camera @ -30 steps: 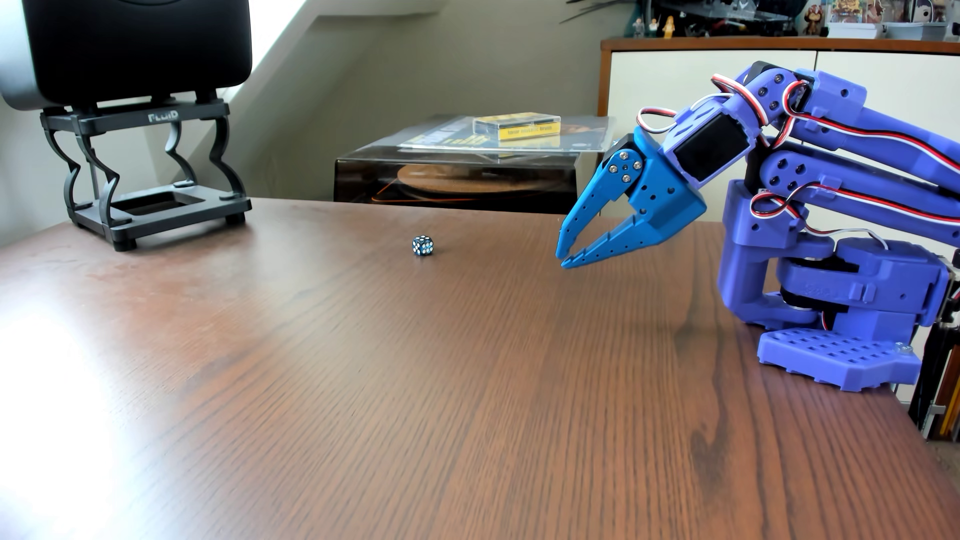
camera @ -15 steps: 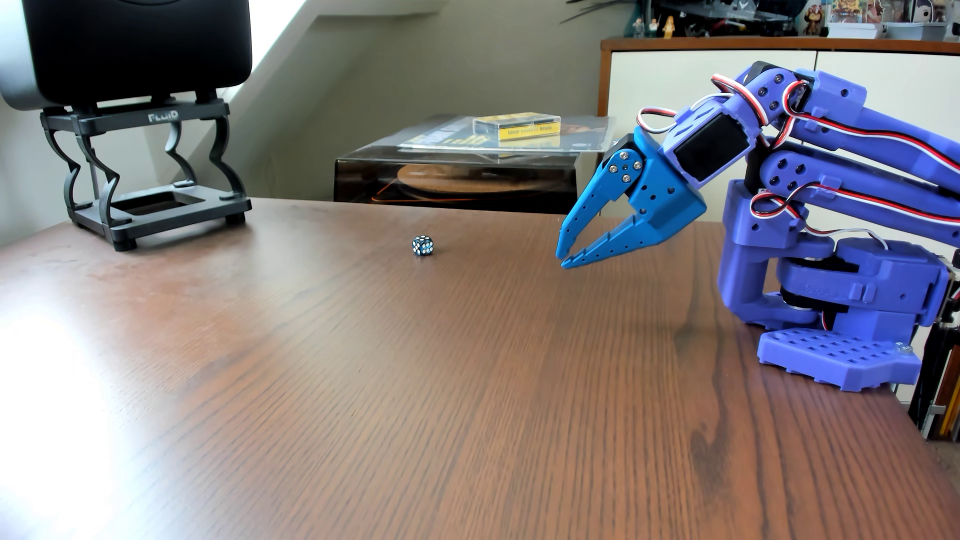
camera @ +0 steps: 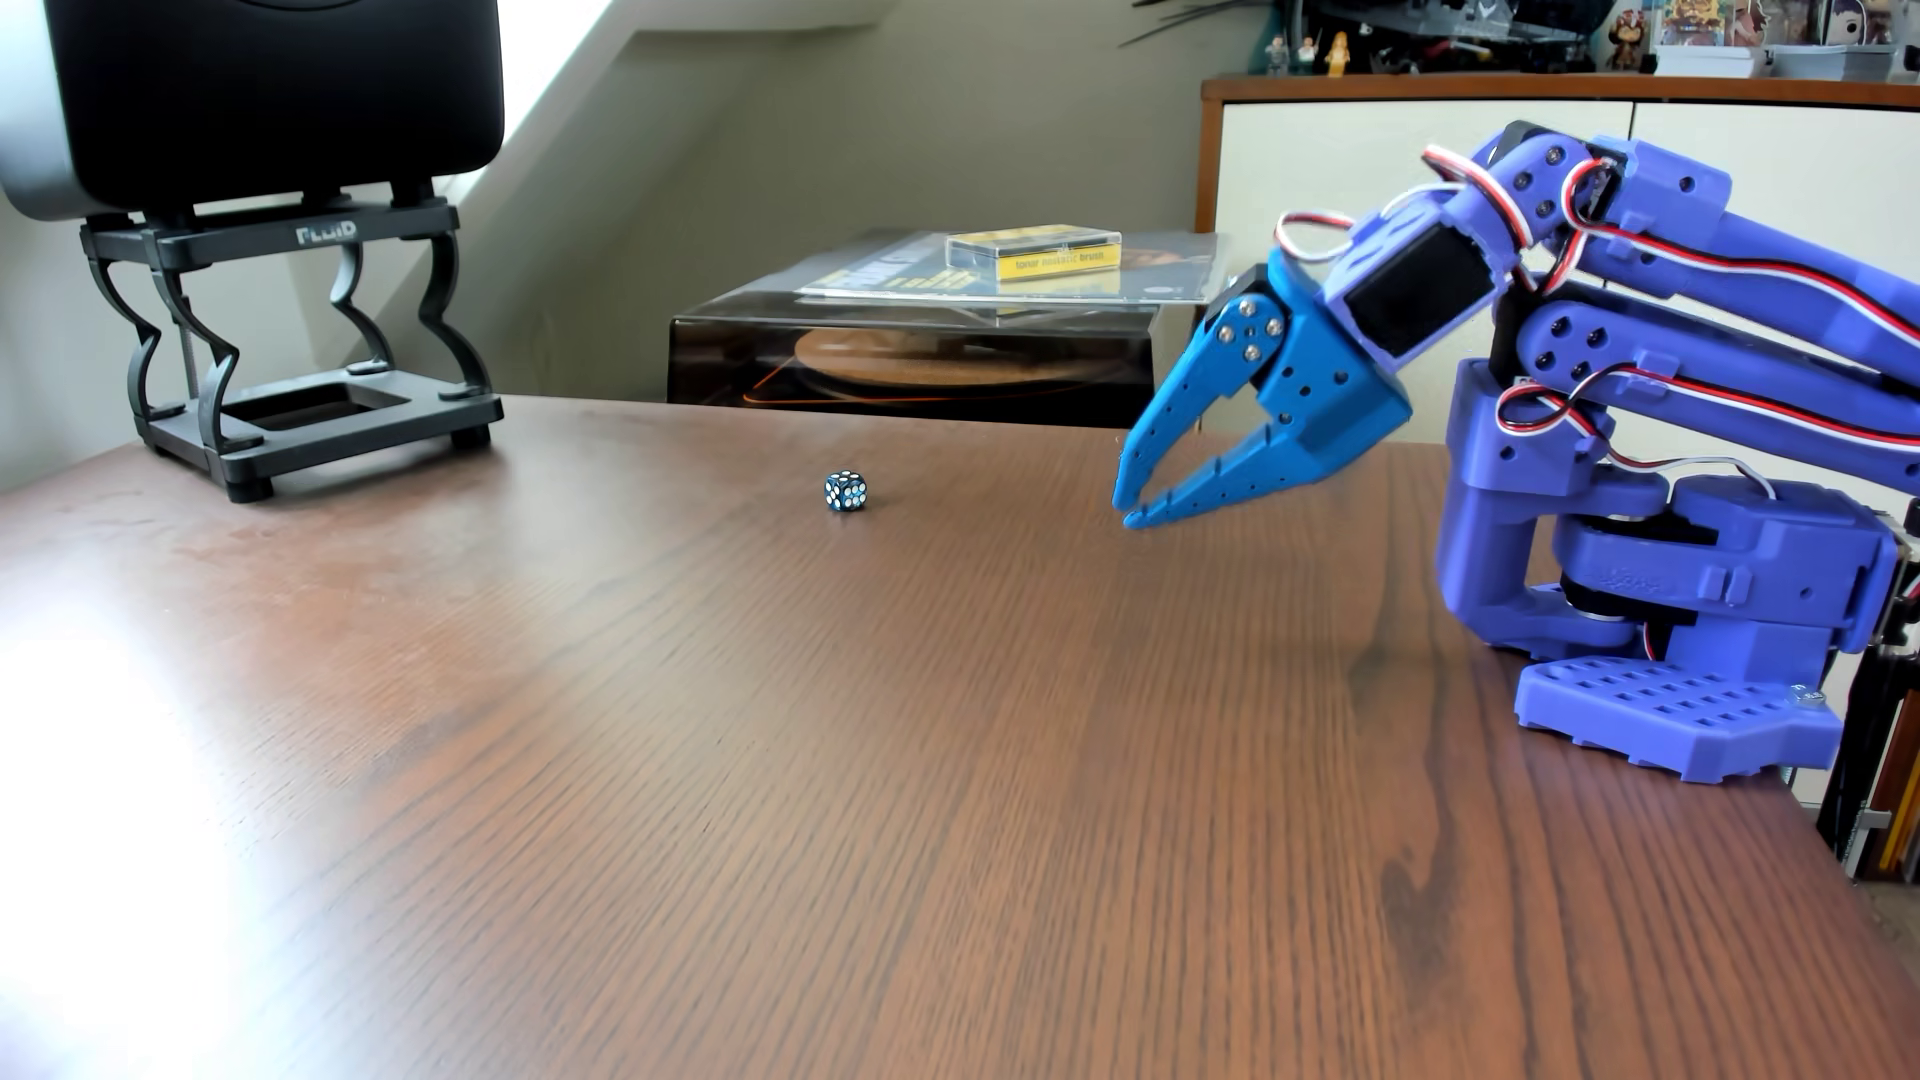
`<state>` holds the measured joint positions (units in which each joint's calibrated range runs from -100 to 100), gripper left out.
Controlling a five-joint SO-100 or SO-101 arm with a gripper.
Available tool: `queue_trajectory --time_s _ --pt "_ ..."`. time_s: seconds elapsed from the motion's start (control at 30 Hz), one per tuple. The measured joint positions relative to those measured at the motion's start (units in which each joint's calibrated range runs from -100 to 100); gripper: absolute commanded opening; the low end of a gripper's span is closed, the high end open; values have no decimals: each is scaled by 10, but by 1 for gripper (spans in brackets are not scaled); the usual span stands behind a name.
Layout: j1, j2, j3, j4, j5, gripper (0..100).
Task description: Grab the blue dice
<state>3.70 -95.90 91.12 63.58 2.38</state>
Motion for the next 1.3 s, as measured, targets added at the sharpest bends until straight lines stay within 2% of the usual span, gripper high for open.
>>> queue_trajectory --time_s 0.13,0.27,0.53,0.67,0.8,0.97,1.13,1.3 --pt "0 32 -126 0 21 11" --pt "-1 173 -295 0 26 13" --pt "33 691 -716 0 26 13" --pt "67 931 -868 0 13 13" --pt "115 1079 -930 0 -20 17" --pt "154 1129 -935 0 -33 21" --pt "156 1129 -935 44 -32 22" --pt "128 1129 -935 83 9 22"
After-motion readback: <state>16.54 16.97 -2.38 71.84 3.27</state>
